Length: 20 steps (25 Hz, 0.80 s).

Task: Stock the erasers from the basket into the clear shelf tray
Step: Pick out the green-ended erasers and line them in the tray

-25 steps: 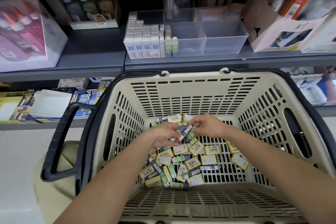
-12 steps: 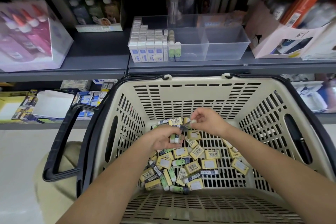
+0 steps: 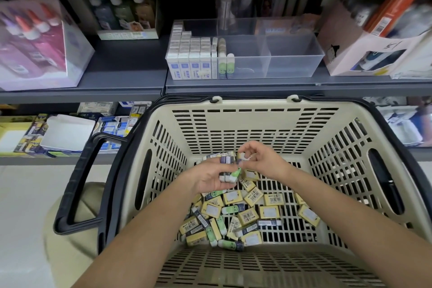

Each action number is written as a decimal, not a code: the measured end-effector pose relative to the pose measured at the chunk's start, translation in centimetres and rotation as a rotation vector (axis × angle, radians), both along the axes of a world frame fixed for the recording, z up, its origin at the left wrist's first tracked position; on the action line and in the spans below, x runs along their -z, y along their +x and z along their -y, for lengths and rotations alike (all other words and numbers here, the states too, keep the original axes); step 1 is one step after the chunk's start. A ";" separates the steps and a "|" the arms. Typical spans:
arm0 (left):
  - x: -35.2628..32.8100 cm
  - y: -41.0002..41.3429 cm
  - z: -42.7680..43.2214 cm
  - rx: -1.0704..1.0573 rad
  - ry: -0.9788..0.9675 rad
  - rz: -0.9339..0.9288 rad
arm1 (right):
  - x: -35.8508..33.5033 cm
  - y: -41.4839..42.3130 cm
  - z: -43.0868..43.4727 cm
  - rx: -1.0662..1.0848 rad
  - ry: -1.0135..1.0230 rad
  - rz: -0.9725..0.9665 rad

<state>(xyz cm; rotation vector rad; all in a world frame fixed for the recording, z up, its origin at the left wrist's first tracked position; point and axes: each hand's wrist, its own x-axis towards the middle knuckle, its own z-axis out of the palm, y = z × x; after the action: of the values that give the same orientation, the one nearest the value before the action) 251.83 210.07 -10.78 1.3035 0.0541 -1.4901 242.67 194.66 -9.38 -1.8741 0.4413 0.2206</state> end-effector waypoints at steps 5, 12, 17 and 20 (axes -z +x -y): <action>-0.3 -0.7 0.2 0.287 0.011 0.056 | 0.3 -0.5 -0.4 -0.160 0.028 -0.146; -0.2 -1.6 1.0 0.419 0.075 0.341 | 0.9 -0.9 -1.4 -0.129 0.085 -0.223; 0.2 -1.7 1.8 -0.358 0.114 0.008 | 1.1 -0.3 -0.9 0.307 0.172 -0.065; 0.3 -2.5 2.2 -0.390 0.068 -0.184 | 1.5 -0.3 -1.5 0.397 0.137 0.061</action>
<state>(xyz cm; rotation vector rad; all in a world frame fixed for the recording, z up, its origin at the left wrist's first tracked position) 249.28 207.85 -11.11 1.1280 0.4564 -1.2734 242.40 196.20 -10.88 -1.6171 0.7252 -0.0712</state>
